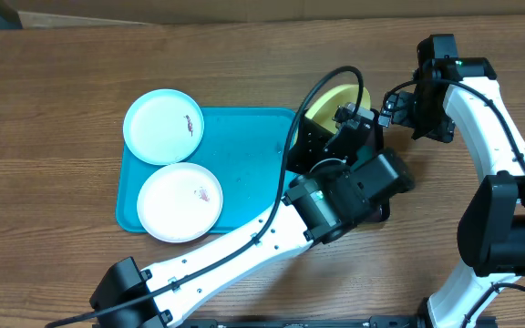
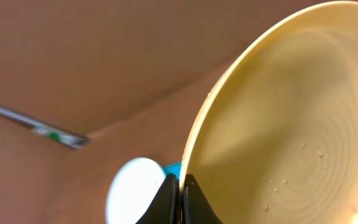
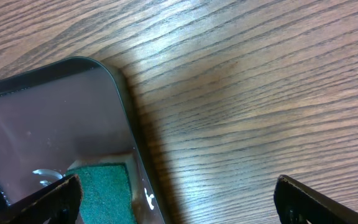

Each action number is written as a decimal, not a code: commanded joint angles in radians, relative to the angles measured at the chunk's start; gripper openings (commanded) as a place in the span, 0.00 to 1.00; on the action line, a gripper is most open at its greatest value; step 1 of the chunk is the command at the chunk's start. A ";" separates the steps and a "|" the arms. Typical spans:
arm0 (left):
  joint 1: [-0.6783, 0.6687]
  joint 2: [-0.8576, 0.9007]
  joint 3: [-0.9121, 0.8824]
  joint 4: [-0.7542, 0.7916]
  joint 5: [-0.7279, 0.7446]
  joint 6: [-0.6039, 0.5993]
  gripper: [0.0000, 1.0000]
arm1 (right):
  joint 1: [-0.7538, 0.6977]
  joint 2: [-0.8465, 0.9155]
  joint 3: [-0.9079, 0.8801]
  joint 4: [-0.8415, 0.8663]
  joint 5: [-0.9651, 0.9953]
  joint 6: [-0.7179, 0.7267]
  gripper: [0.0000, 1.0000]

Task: Clean dirty plates on tray and stack at the side
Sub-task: 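Swing the yellow plate left and set it on the table, then move the left gripper to the white plate and pinch its rim, then lower the right gripper into the black tray and grasp the green sponge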

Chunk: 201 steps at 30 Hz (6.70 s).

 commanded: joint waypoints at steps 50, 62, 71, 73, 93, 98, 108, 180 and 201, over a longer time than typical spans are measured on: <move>1.835 0.024 -0.341 0.172 1.181 -0.268 0.04 | 0.002 -0.012 0.014 0.006 0.000 0.007 1.00; 1.794 0.025 -0.474 0.354 1.182 -0.268 0.10 | 0.002 -0.012 0.014 0.006 0.000 0.007 1.00; 1.772 0.016 -0.375 0.267 1.481 -0.193 0.80 | 0.002 -0.012 0.014 0.006 0.000 0.007 1.00; 1.758 0.011 -0.310 0.174 1.531 -0.192 0.77 | 0.002 -0.012 0.014 0.006 0.000 0.007 1.00; 1.247 -0.006 -0.236 -0.430 1.002 -0.151 0.70 | 0.002 -0.012 0.014 0.009 0.000 0.007 1.00; 1.245 -0.006 -0.266 -0.388 0.984 -0.162 0.65 | 0.002 -0.012 0.014 0.009 0.000 0.007 1.00; 1.245 -0.006 -0.380 -0.286 0.984 -0.151 0.58 | 0.002 -0.012 0.014 0.009 0.000 0.007 1.00; 0.913 -0.006 -0.536 0.075 1.267 -0.182 0.15 | 0.002 -0.012 0.014 0.009 0.000 0.007 1.00; 0.917 -0.006 -0.594 0.146 1.263 -0.174 0.04 | 0.002 -0.012 0.014 0.009 0.000 0.007 1.00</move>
